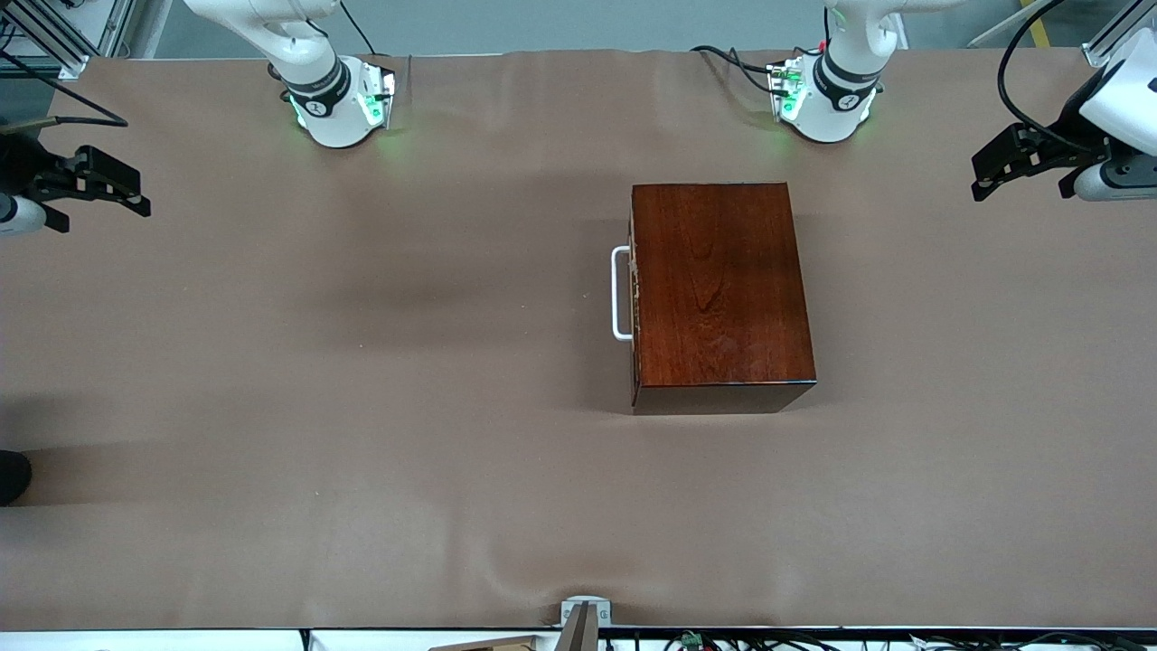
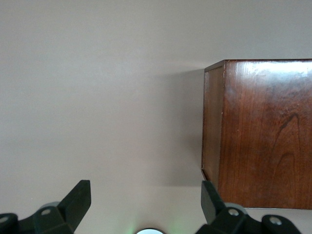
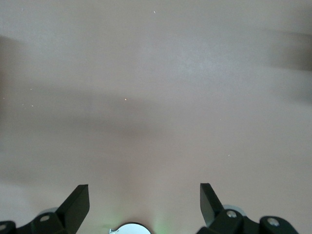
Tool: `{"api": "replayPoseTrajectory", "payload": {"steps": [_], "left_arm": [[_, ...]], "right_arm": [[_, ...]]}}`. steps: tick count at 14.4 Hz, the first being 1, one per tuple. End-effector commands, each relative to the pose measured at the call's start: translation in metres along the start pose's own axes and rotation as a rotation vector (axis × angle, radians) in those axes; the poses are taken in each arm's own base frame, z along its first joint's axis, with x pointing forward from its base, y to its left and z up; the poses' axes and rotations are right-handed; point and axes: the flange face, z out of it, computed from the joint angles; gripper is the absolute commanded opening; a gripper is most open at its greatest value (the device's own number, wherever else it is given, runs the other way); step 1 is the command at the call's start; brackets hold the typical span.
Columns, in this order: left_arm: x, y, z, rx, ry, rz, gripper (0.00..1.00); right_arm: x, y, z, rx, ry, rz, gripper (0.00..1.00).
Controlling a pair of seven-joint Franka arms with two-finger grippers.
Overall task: Open drawer, take yellow block, close drawer
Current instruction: 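Move the left gripper toward the white drawer handle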
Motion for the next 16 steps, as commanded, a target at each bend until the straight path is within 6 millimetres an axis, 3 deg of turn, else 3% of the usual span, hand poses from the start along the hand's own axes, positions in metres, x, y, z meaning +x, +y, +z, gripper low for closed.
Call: {"api": "replayPoseTrajectory", "payload": {"steps": [1,7,10,11,16], "left_arm": [[-0.004,-0.002,-0.007,-0.015,-0.003,-0.016,1.0],[0.004,0.0,-0.009,-0.028,0.004,-0.023,1.0],[0.01,0.015,-0.005,-0.04,-0.004,-0.043,1.0],[0.012,0.026,0.0,-0.039,-0.015,-0.047,1.0],[0.033,0.125,0.037,-0.034,-0.072,-0.141,1.0]], "right_arm": [[-0.005,0.001,-0.002,0.014,0.01,0.002,1.0],[-0.004,0.0,-0.002,0.014,0.011,0.0,1.0],[-0.004,0.001,-0.002,0.014,0.01,0.002,1.0],[-0.003,0.001,-0.001,0.014,0.009,0.002,1.0],[-0.004,0.002,-0.001,0.014,0.01,0.005,1.0]]}}
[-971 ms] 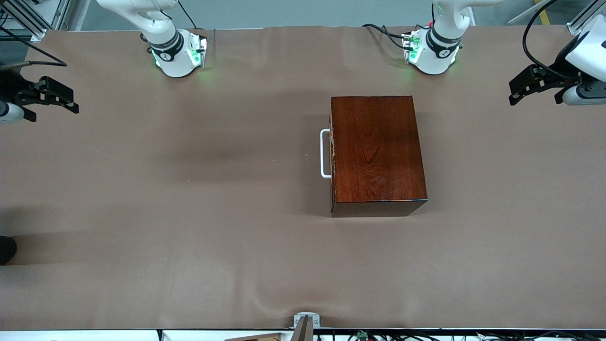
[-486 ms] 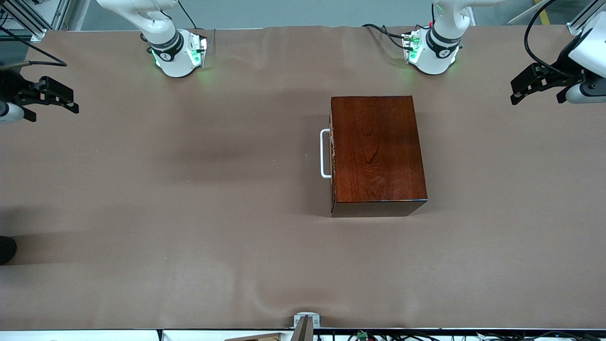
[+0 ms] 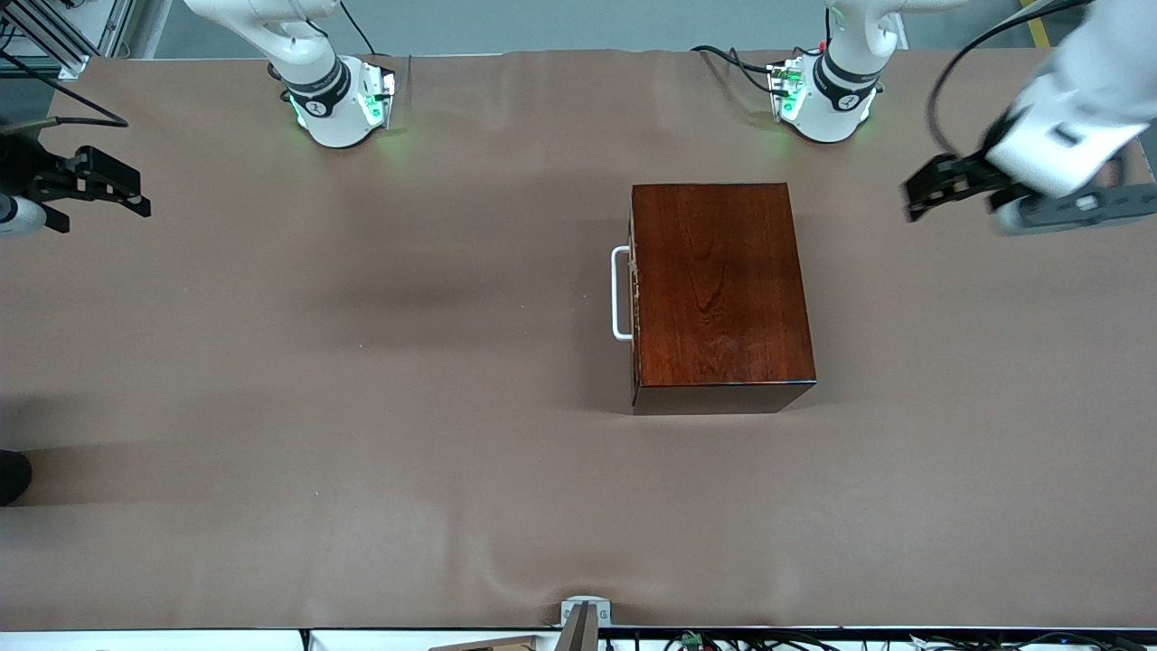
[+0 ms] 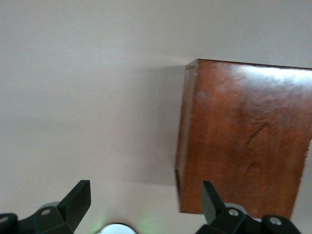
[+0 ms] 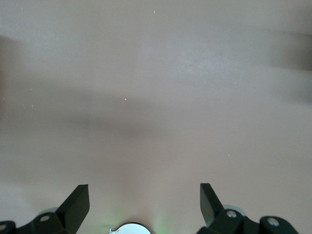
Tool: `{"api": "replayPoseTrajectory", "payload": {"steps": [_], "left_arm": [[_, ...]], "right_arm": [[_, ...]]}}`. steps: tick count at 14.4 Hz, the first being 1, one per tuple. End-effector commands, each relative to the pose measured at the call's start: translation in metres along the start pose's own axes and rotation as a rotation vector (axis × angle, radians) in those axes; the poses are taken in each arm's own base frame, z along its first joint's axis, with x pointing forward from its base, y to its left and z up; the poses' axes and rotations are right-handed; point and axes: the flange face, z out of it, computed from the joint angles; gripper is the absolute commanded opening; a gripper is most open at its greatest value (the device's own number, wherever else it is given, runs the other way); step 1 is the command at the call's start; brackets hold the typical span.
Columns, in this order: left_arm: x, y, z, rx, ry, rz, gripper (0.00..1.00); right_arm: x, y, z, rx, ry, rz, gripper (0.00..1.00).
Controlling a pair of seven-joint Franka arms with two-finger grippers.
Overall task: Open drawer, take yellow block, close drawer
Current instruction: 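Move the left gripper toward the white drawer handle, then hook the drawer handle with the left gripper and pull it open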
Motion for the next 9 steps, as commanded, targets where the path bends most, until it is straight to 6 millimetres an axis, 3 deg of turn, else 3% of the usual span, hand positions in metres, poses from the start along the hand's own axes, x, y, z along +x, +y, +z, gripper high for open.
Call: {"api": "replayPoseTrajectory", "payload": {"steps": [1,4,6,9], "left_arm": [[0.012,0.055,0.006,-0.028,-0.019,-0.043,1.0],[0.017,0.115,0.022,-0.06,-0.009,0.005,1.0],[0.009,0.165,0.038,-0.085,0.023,0.011,1.0],[0.0,0.243,0.066,-0.148,0.069,-0.12,1.0]], "right_arm": [[-0.003,0.002,-0.001,0.014,0.01,0.004,1.0],[-0.003,0.001,-0.002,0.014,0.011,0.003,1.0],[-0.003,0.001,-0.002,0.015,0.013,0.002,1.0],[-0.003,0.001,-0.002,0.013,0.012,0.001,1.0]]}}
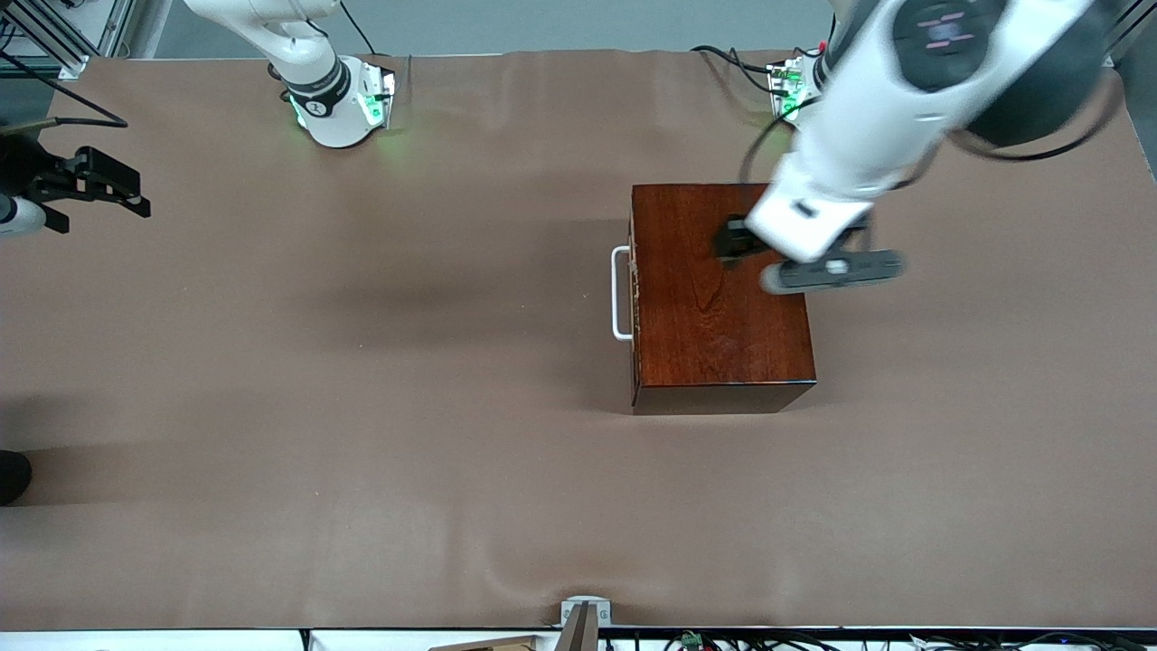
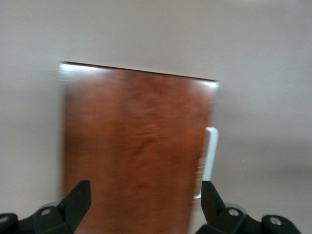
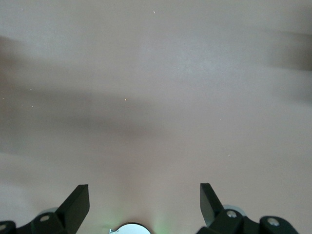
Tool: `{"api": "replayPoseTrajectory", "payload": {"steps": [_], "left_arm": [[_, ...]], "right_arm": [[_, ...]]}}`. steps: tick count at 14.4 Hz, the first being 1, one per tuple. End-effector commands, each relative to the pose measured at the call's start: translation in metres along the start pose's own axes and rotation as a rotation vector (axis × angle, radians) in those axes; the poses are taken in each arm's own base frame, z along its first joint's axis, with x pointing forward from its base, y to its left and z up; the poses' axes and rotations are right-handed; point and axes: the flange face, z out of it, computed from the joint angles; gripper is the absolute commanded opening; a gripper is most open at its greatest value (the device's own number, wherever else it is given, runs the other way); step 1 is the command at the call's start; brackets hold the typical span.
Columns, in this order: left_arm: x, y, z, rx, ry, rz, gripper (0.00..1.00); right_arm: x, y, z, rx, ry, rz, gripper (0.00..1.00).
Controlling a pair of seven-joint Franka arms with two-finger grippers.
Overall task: Open drawer, take yellow block, close drawer
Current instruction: 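Hook the drawer handle with the left gripper and pull it open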
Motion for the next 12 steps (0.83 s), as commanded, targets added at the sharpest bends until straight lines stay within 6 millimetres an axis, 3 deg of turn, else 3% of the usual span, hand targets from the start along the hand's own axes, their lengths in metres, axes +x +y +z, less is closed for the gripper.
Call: {"api": "replayPoseTrajectory", "payload": {"steps": [1,5,7,12], "left_arm": [[-0.003,0.063,0.025,-0.057,0.038,-0.121,1.0],[-0.032,0.14,0.097,-0.068,0.092,-0.052,1.0],[-0.055,0.169,0.151,-0.006,0.11,-0.004,1.0],[-0.09,0.19,0.229,0.192,0.183,0.109,1.0]], "right_arm": [[-0.003,0.001,-0.003,0.014,0.011,0.001,1.0],[-0.003,0.001,-0.003,0.014,0.011,0.001,1.0],[-0.003,0.0,-0.003,0.013,0.011,0.0,1.0],[-0.002,-0.001,-0.003,0.013,0.011,-0.002,1.0]]}}
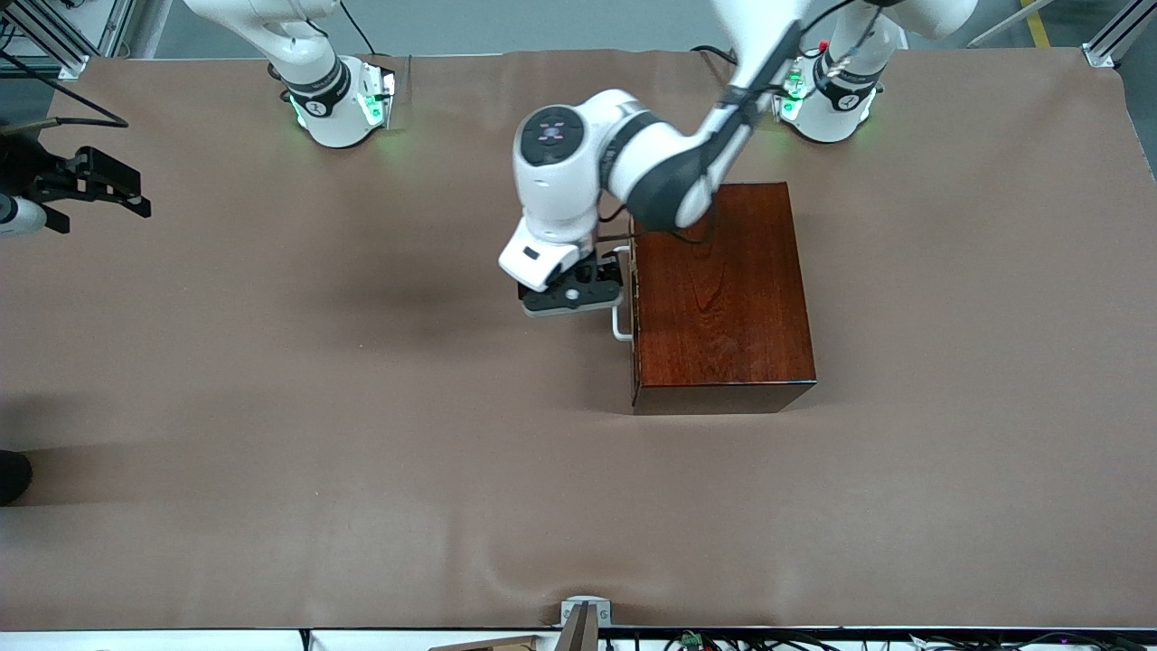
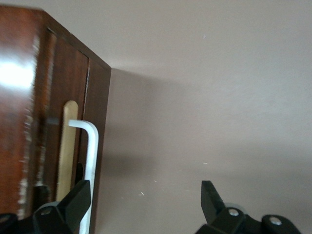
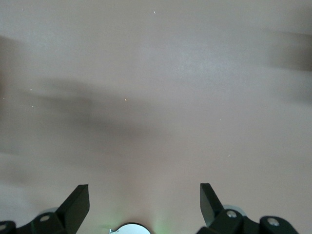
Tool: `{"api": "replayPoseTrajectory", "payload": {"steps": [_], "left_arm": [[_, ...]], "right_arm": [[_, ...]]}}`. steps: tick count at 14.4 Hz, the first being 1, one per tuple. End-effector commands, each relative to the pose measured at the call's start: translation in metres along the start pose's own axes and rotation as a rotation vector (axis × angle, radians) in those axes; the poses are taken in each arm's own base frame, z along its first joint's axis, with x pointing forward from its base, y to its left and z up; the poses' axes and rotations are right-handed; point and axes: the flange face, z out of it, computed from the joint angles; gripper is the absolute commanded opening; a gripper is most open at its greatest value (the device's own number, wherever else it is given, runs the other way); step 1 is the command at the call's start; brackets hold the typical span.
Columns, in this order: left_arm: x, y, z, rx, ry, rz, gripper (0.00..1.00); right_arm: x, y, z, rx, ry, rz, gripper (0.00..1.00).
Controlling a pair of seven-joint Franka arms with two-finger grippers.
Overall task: Open drawer, take yellow block, close drawer
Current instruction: 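Hook the drawer handle with the left gripper and pull it open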
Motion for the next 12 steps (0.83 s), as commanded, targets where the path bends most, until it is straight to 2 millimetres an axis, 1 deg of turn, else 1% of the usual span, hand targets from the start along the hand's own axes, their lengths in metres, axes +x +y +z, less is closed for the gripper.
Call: {"api": "replayPoseTrajectory", "payload": {"steps": [1,3,4,5,8,12], "left_arm": [[-0.004,0.007,0.019,0.085,0.038,0.067,1.0],[-0.013,0.005,0.029,0.166,0.039,0.13,1.0],[-0.022,0.007,0.037,0.209,0.026,0.176,1.0],[-0.026,0.007,0.041,0.232,0.019,0.196,1.0],[-0.028,0.006,0.057,0.267,0.017,0.208,1.0],[-0.029,0.009,0.071,0.256,0.01,0.197,1.0]], "right_arm": [[-0.003,-0.001,-0.002,0.013,0.011,-0.001,1.0],[-0.002,-0.001,-0.002,0.013,0.011,-0.003,1.0],[-0.002,-0.001,-0.002,0.013,0.011,-0.003,1.0],[-0.002,-0.002,-0.002,0.015,0.011,-0.003,1.0],[-0.002,-0.003,-0.002,0.013,0.01,-0.006,1.0],[-0.002,-0.003,-0.002,0.015,0.011,-0.006,1.0]]}}
